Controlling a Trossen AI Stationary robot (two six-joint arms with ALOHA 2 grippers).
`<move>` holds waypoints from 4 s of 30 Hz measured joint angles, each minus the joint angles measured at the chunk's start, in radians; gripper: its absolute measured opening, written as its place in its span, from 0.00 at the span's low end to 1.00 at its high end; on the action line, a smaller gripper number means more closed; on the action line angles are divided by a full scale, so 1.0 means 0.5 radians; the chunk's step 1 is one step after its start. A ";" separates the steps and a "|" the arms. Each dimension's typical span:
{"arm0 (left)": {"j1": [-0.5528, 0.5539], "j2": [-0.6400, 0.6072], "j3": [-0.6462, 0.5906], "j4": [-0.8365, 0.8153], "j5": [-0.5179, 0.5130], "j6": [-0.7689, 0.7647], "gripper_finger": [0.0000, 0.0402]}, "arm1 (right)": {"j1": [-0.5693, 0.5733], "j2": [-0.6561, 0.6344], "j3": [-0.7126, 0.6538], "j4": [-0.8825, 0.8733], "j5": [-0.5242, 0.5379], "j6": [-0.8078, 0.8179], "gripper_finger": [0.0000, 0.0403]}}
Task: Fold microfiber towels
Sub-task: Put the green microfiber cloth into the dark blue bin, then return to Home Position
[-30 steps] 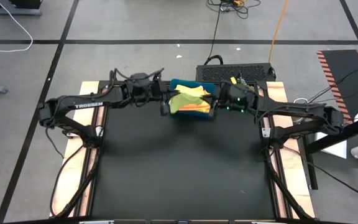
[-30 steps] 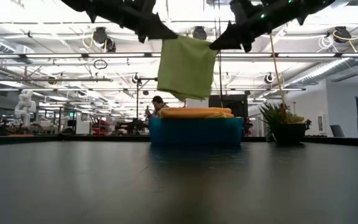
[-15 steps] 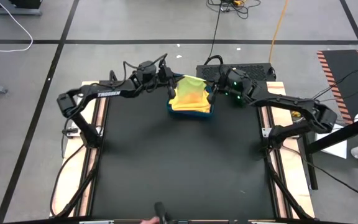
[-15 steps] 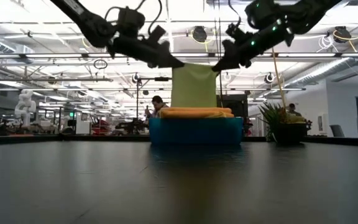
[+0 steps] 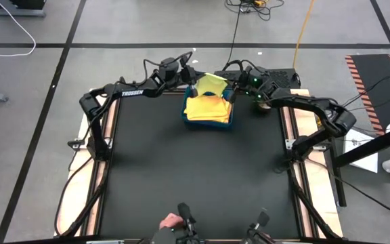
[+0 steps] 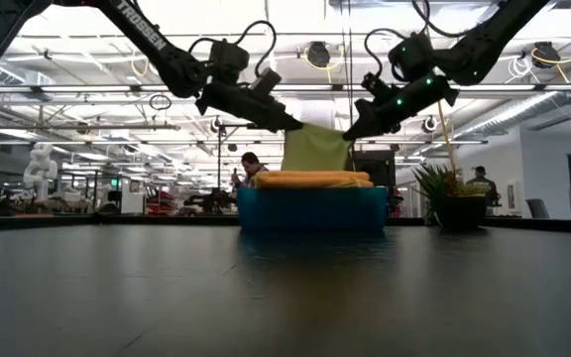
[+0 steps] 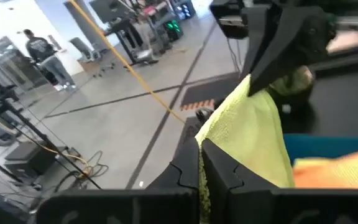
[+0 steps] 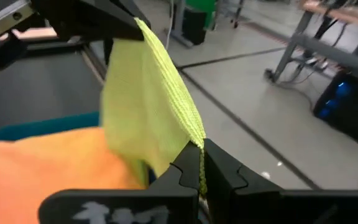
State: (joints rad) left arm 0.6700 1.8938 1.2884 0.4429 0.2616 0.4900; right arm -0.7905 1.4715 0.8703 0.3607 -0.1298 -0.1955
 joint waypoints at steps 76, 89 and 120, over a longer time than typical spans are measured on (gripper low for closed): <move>-0.499 -0.105 0.013 -1.025 -0.422 -0.224 0.30 | 0.395 0.098 -0.221 -0.166 -0.218 0.189 0.41; -0.734 -1.274 -0.023 -1.521 -0.401 -0.341 0.05 | 0.712 -1.055 -0.373 -0.389 -0.213 -0.094 0.41; -1.198 -3.751 -2.142 -1.018 -0.927 -0.998 0.01 | 0.816 -2.632 -1.421 -0.291 0.058 0.158 0.41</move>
State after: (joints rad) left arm 0.0711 0.0185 0.2173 -0.0659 -0.2016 -0.0089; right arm -0.3824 0.1556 0.1598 0.2150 -0.1009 -0.1167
